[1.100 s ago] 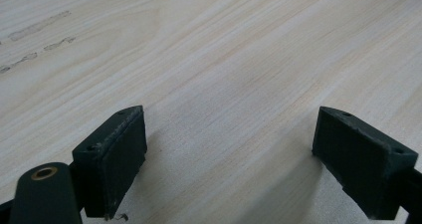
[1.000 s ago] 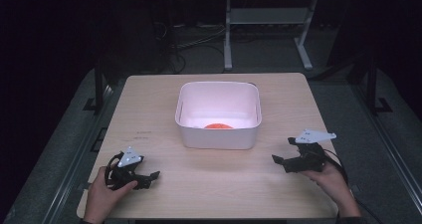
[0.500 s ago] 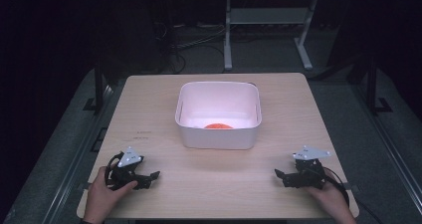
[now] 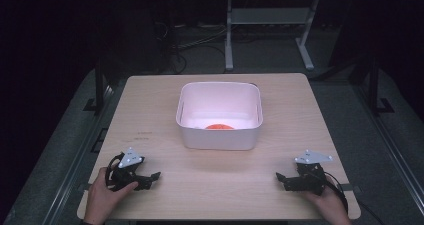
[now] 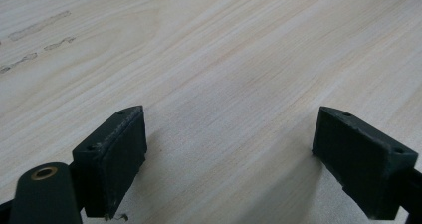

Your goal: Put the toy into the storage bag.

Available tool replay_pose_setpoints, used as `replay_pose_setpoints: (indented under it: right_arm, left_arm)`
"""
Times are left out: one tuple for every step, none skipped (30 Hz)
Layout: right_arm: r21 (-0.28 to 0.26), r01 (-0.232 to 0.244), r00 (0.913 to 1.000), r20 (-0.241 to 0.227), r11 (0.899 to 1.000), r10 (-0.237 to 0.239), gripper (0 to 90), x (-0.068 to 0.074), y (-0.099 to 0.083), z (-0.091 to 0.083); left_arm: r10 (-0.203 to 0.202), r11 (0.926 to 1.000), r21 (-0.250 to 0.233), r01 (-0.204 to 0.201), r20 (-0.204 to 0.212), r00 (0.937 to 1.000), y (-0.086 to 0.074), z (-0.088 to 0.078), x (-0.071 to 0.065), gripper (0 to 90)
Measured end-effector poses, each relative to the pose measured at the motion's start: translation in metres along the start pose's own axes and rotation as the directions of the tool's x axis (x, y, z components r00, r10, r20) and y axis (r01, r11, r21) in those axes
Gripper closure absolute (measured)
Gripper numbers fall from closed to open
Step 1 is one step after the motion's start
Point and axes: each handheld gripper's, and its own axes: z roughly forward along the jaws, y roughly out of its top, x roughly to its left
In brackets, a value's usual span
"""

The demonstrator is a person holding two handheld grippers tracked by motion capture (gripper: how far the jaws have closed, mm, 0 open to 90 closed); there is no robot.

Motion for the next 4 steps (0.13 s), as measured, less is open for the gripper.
replay_pose_setpoints:
  right_arm:
    - [0.0,0.0,1.0,0.0,1.0,0.0,9.1,0.0,0.0,0.0]
    - [0.0,0.0,1.0,0.0,1.0,0.0,9.1,0.0,0.0,0.0]
    - [0.0,0.0,1.0,0.0,1.0,0.0,9.1,0.0,0.0,0.0]
    - [0.0,0.0,1.0,0.0,1.0,0.0,9.1,0.0,0.0,0.0]
  left_arm:
    - [0.0,1.0,0.0,0.0,-0.001,1.0,0.0,0.0,0.0,13.0]
    - [-0.001,1.0,0.001,0.001,0.0,1.0,0.0,0.0,0.0001,13.1]
    - [-0.001,1.0,0.001,0.001,0.0,1.0,0.0,-0.0001,0.0,13.1]
    - [0.0,1.0,0.002,0.0,0.0,1.0,0.0,-0.0001,0.0001,13.1]
